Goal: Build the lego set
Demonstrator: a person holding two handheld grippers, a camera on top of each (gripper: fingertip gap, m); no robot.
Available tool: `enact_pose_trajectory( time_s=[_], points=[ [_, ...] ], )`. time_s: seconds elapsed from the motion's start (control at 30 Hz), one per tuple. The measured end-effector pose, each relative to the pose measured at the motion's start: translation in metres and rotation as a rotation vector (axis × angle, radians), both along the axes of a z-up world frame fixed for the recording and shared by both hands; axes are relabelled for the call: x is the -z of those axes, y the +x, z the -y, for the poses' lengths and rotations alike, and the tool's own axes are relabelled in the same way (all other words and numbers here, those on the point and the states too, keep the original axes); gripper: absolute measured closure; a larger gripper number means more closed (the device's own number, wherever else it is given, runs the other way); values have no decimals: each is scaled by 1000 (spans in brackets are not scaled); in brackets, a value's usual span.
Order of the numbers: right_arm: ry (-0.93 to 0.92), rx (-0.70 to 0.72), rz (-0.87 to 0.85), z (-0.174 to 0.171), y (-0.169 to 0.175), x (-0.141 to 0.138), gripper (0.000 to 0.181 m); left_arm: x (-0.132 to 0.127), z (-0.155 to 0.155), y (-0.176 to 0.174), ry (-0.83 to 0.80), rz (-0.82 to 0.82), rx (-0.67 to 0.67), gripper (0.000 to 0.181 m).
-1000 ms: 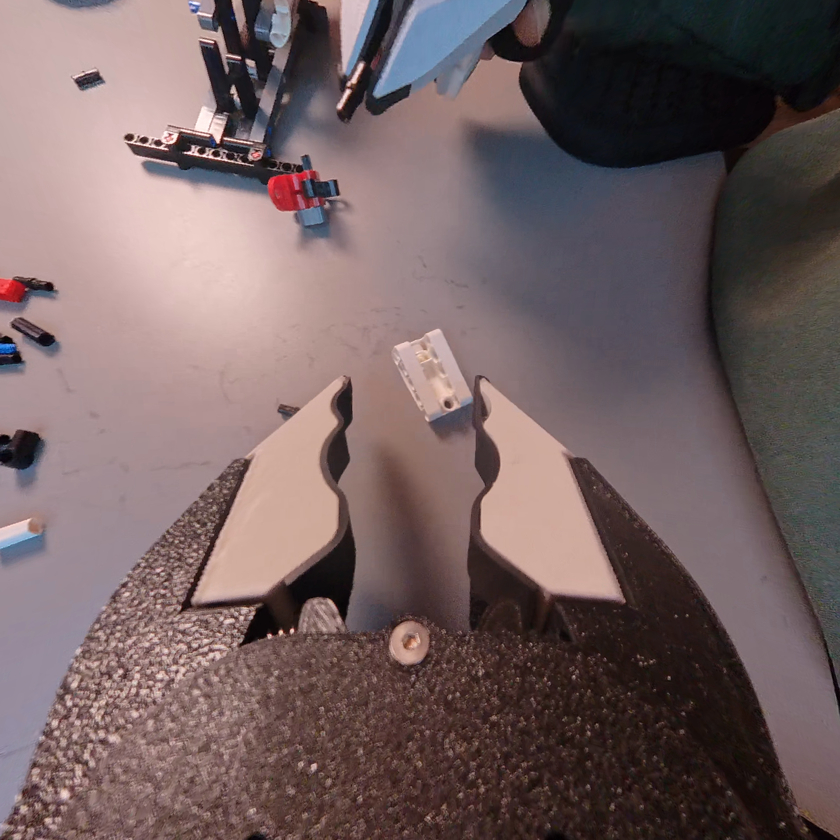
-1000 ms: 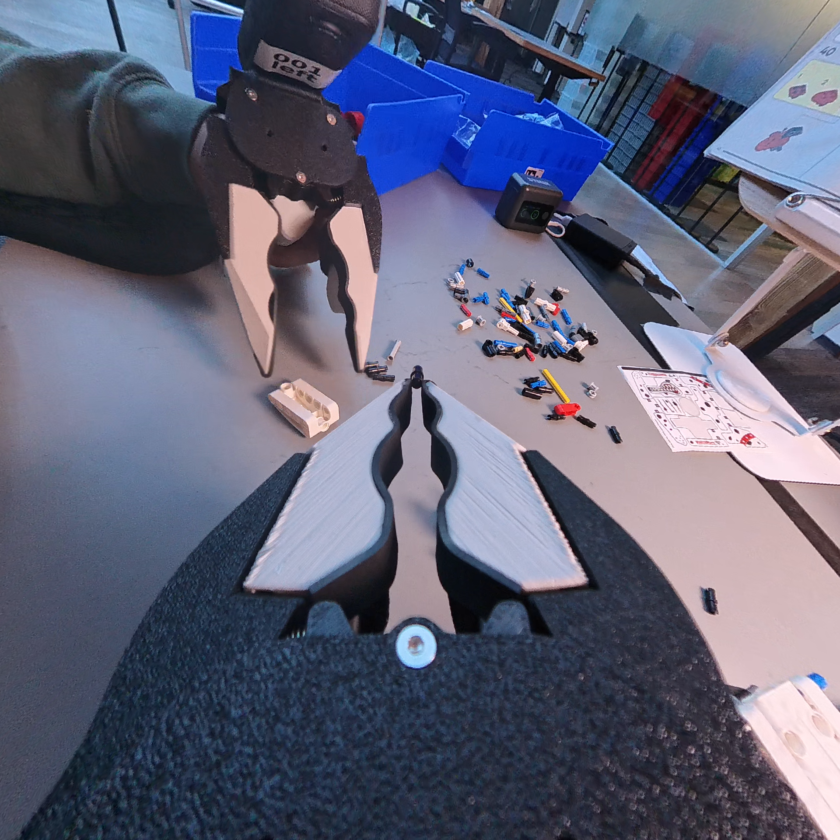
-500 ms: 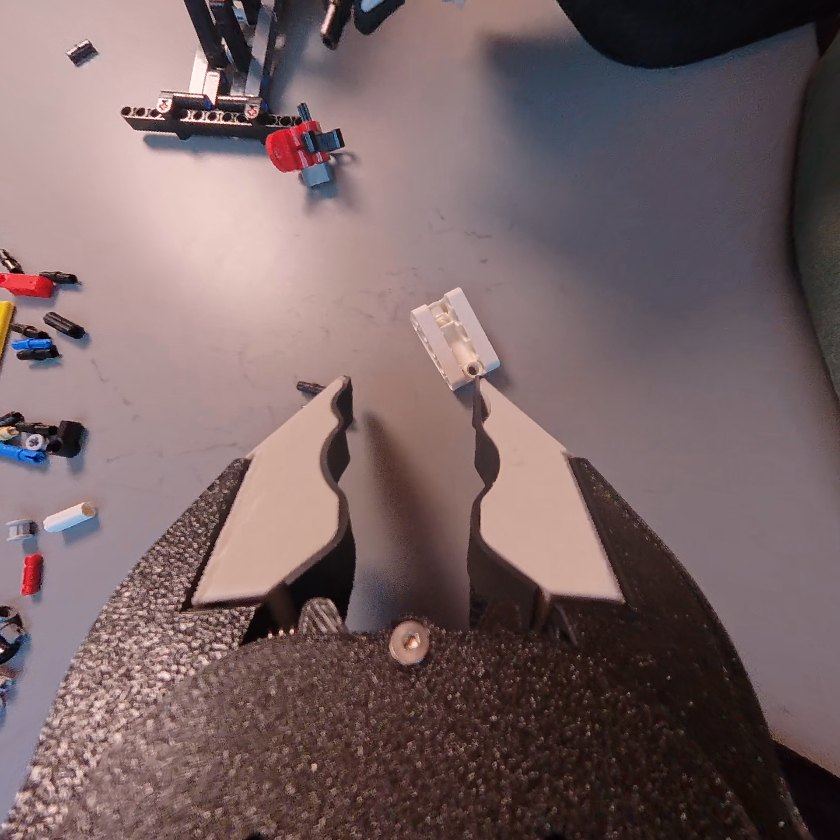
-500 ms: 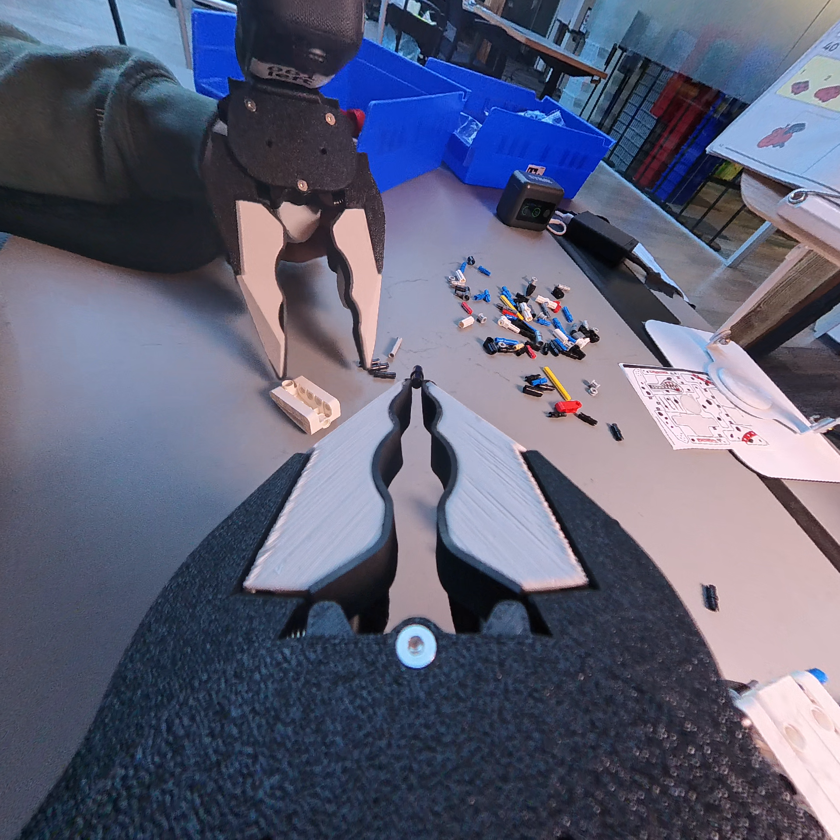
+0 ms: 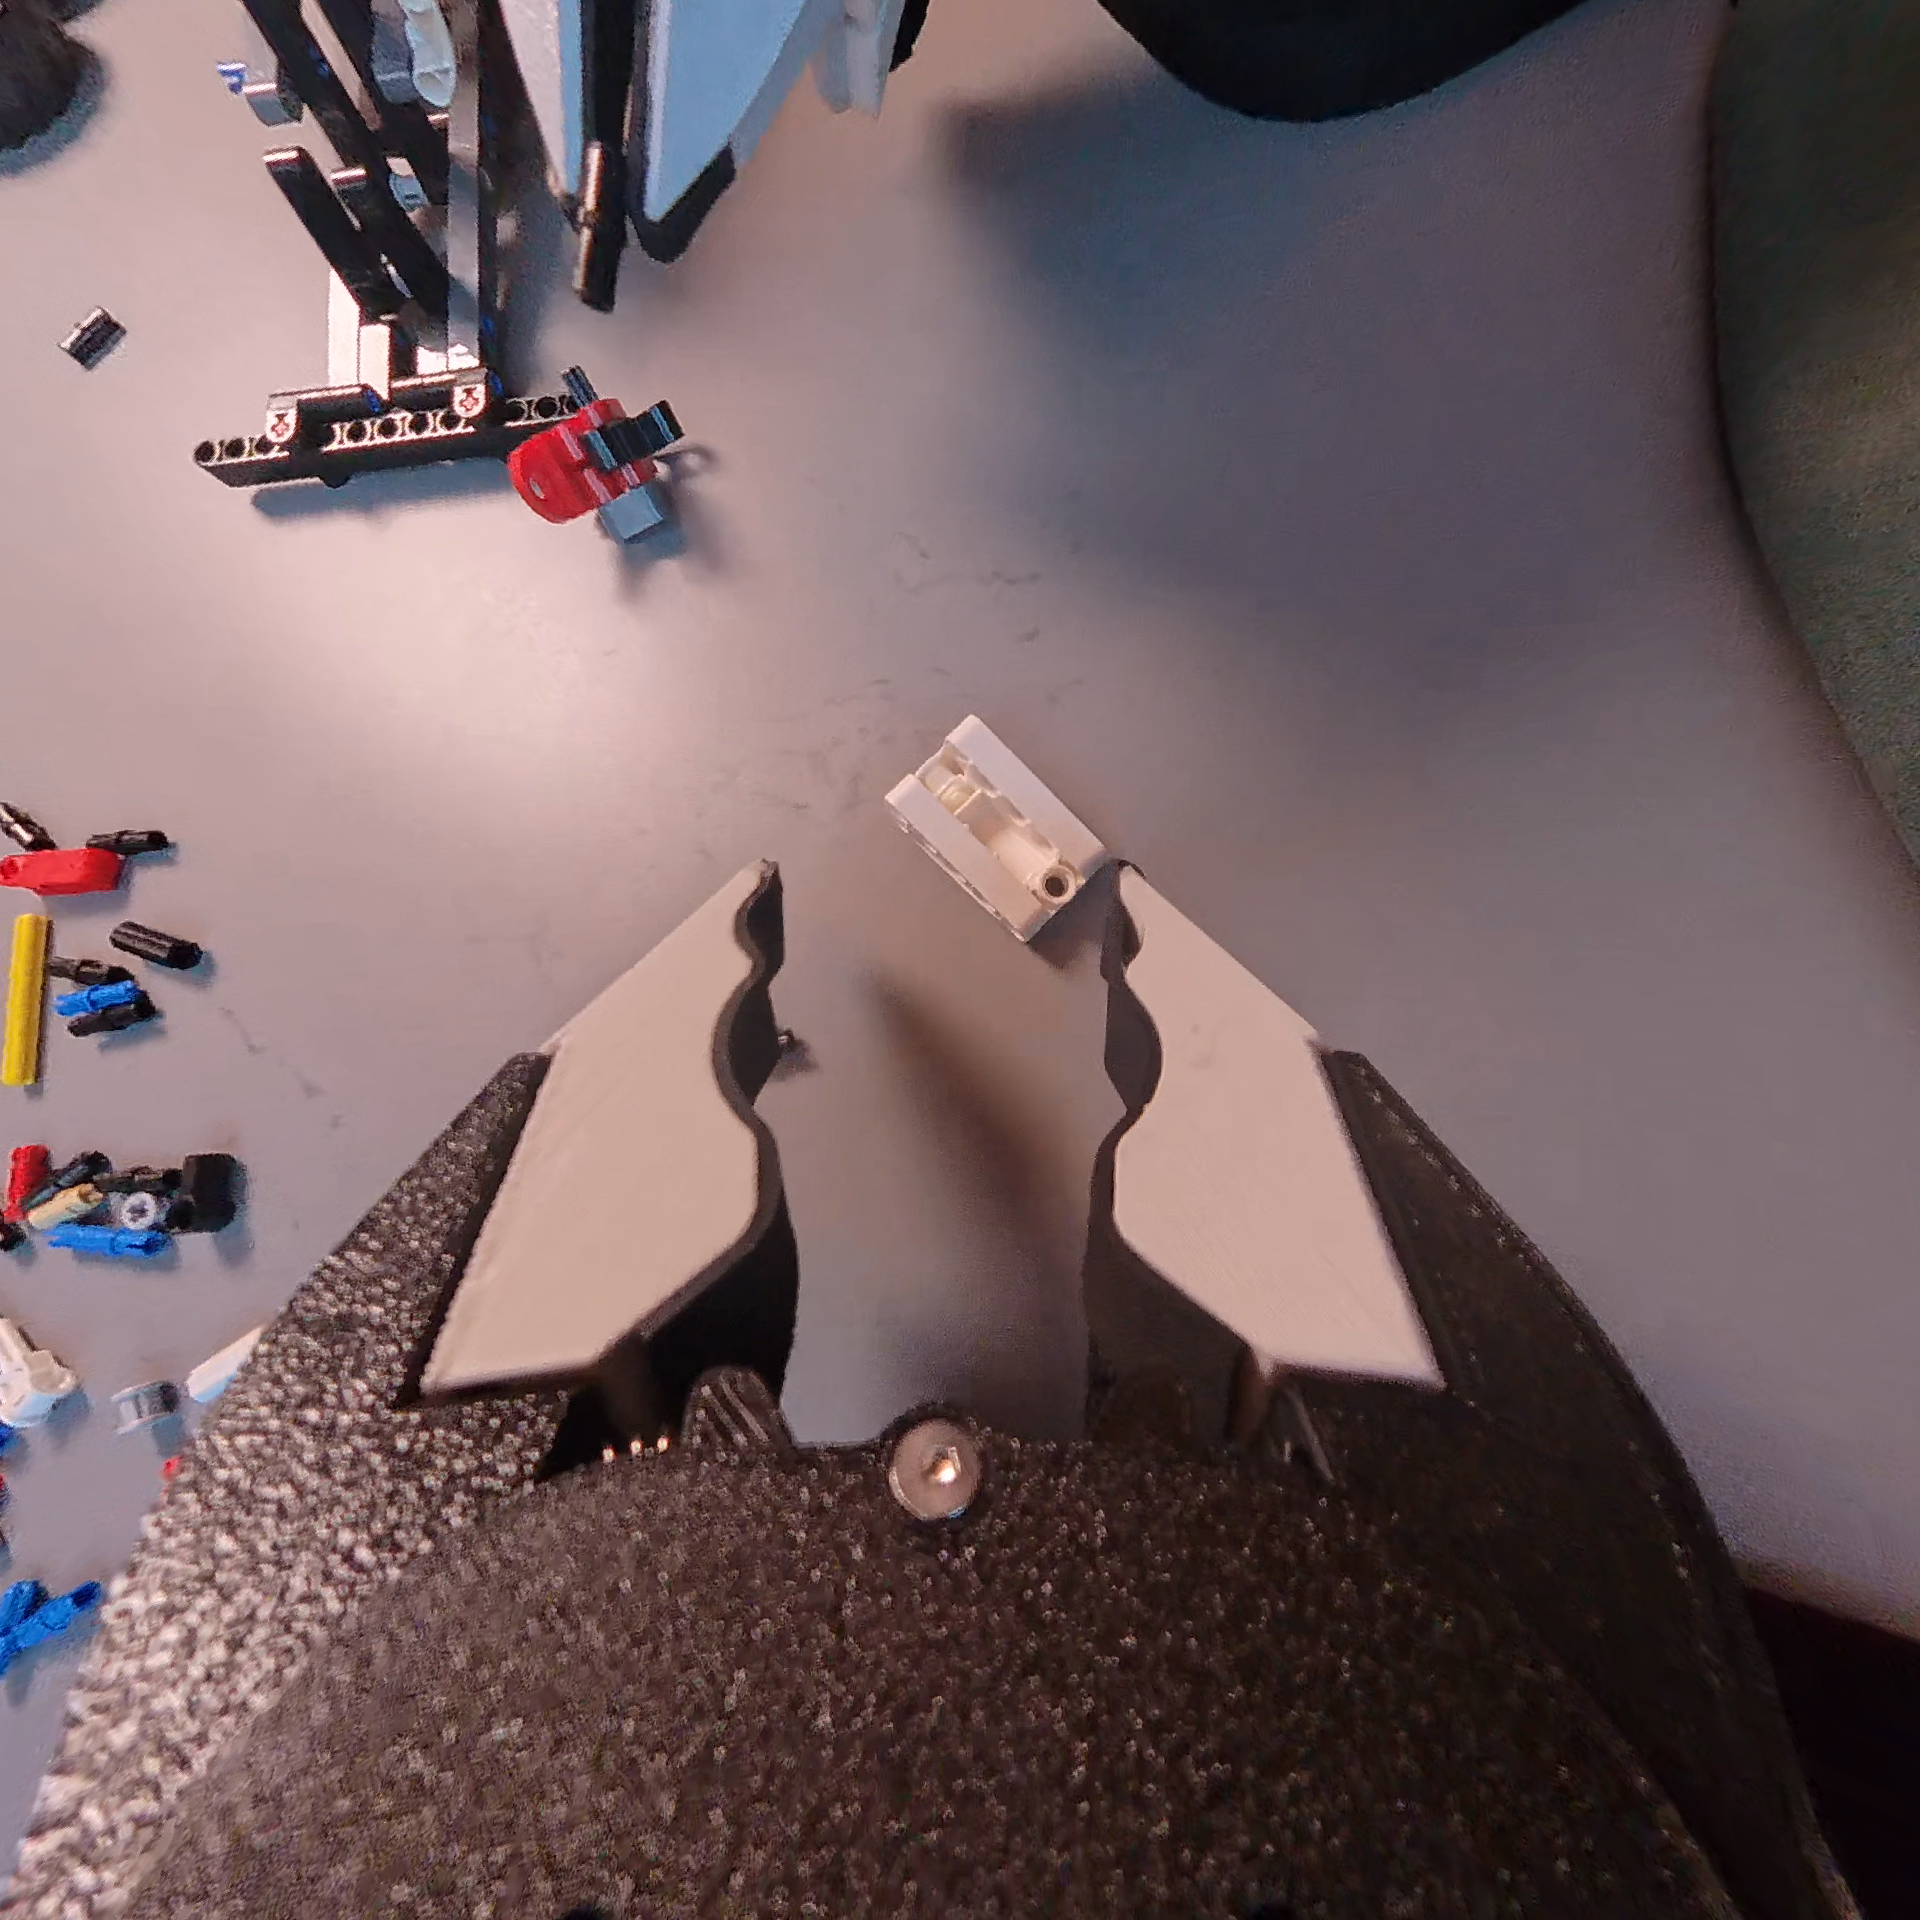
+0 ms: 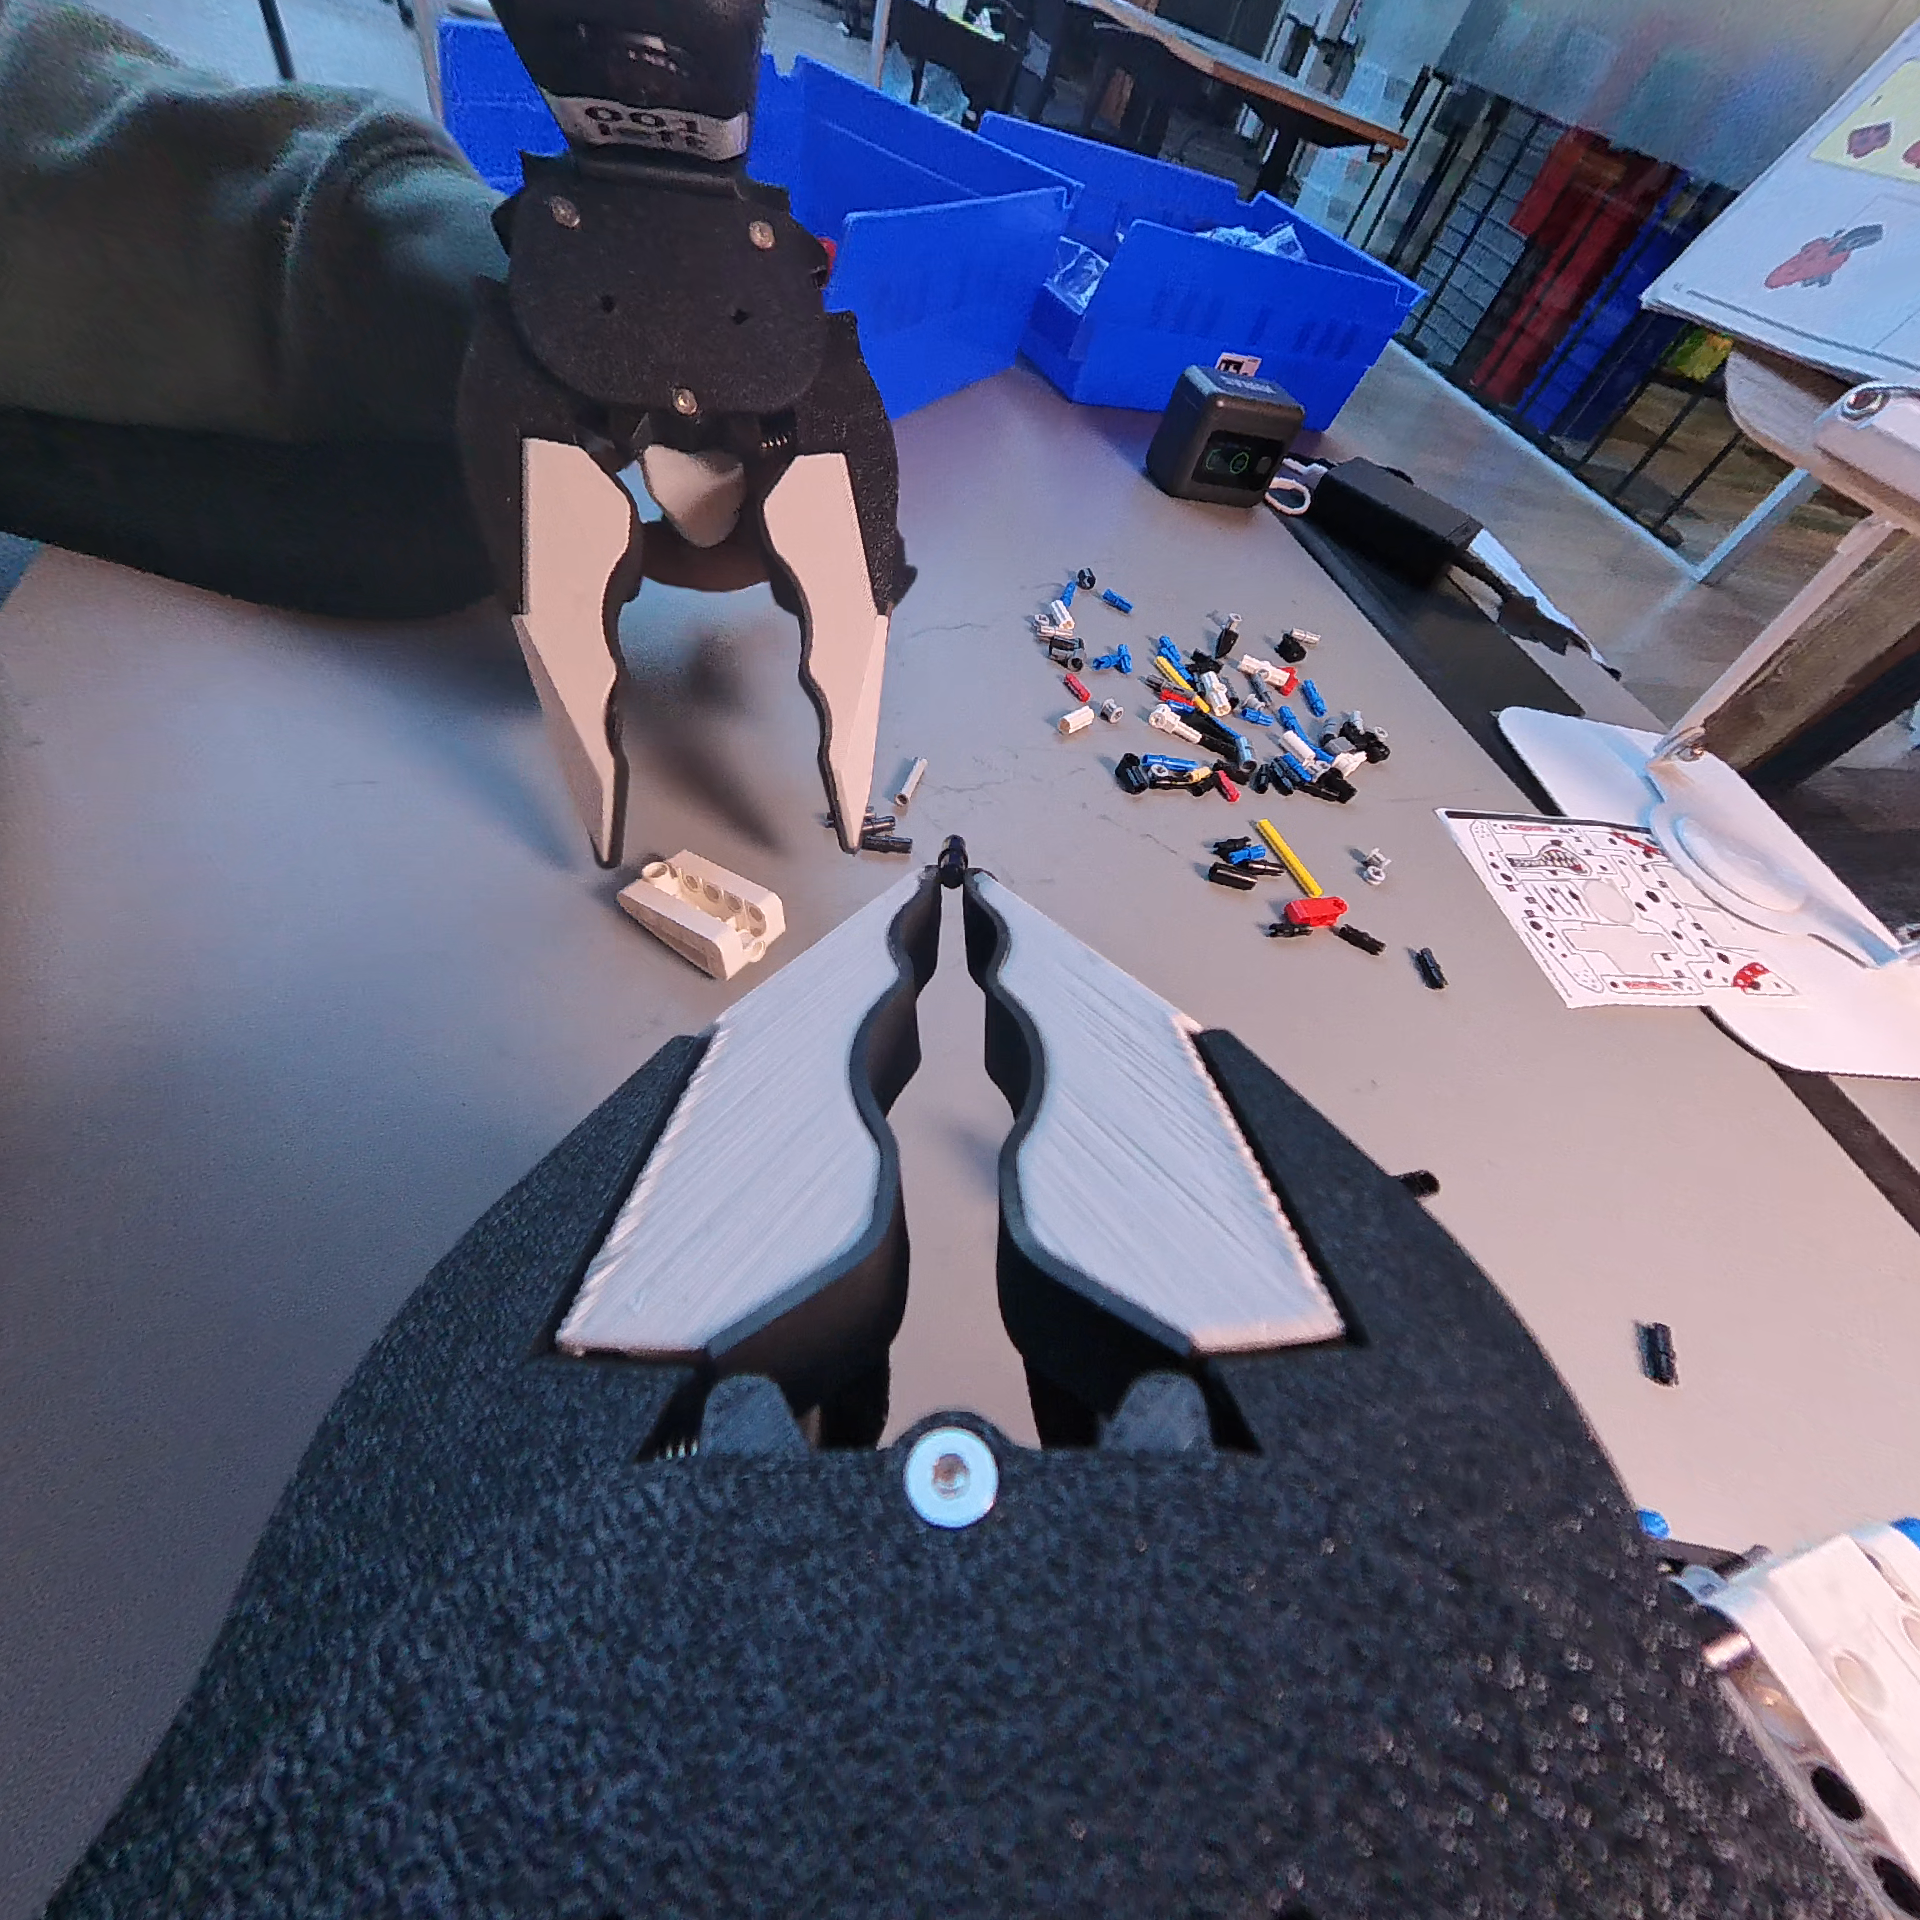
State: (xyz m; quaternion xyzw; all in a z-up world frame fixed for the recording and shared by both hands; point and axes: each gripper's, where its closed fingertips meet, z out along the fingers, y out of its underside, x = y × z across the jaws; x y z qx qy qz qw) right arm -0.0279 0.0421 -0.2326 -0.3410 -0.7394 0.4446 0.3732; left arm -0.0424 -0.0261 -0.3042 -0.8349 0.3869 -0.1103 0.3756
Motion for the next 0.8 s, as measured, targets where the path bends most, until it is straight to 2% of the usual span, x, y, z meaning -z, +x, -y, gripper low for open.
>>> enact_pose_trajectory(
  time_s=[0.17,0.37,0.67,0.8],
  points=[
    [-16,17,9,-6,0,2,178,2,-6,-6,-62,-113,133,121],
    [-34,31,11,-12,0,2,178,10,-11,10,-94,-104,211,122],
    [-40,13,19,-7,1,4,178,10,-13,6,-83,-53,62,127],
    [-39,13,10,-7,1,2,178,-2,-10,7,-68,63,-34,125]
  ],
)
